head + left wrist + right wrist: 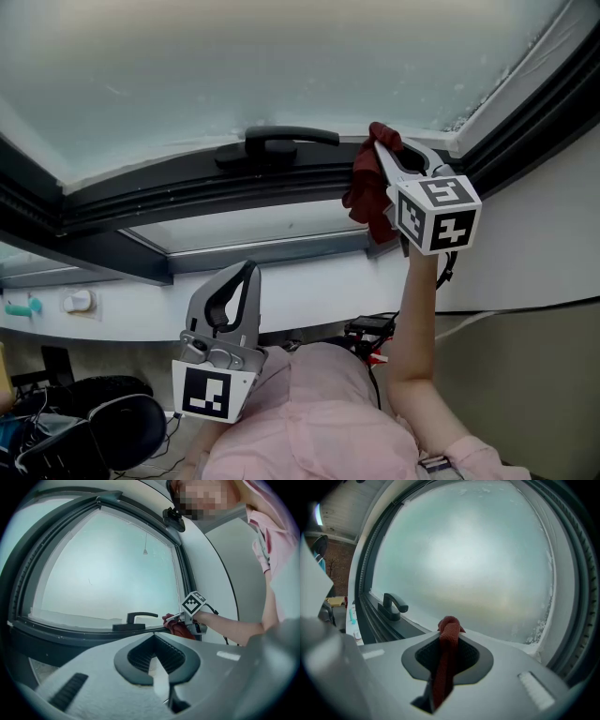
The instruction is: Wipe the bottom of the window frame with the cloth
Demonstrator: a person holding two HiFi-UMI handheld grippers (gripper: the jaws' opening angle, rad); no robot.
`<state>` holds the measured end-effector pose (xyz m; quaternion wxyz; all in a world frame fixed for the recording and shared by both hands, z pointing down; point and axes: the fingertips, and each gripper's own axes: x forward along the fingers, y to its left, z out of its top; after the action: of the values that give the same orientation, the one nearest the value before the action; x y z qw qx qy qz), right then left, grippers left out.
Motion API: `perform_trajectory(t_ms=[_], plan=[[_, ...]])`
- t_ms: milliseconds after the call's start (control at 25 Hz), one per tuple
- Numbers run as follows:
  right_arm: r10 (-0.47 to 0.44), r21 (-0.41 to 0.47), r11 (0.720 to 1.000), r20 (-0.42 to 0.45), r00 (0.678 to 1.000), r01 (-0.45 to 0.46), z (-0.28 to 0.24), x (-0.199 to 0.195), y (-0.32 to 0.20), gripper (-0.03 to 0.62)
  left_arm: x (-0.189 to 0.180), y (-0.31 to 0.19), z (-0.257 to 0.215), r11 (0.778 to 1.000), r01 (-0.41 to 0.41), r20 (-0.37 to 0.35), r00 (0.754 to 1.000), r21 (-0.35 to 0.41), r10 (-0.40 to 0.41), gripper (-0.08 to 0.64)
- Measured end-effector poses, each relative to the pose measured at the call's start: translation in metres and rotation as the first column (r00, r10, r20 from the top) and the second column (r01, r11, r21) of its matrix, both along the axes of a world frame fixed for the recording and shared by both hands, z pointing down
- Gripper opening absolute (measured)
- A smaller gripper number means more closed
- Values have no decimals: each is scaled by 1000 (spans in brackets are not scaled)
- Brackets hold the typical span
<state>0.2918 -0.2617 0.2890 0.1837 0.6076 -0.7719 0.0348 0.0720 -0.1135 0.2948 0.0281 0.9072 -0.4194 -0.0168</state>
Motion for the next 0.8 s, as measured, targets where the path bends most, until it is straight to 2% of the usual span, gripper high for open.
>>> perform_trajectory(t_ms=[200, 520, 800], plan=[[37, 6, 999, 60, 998, -37, 1, 21, 4, 55, 1, 1, 1, 1000, -1, 5, 1000, 0, 1, 0], [47, 7, 999, 50, 998, -47, 1, 32, 4, 55, 7, 3, -1, 1000, -13, 2, 1000, 2, 13, 0], [76, 8, 997, 74, 994, -77, 2, 52, 5, 55, 9, 4, -1, 1000, -9, 4, 1000, 8, 9, 0]])
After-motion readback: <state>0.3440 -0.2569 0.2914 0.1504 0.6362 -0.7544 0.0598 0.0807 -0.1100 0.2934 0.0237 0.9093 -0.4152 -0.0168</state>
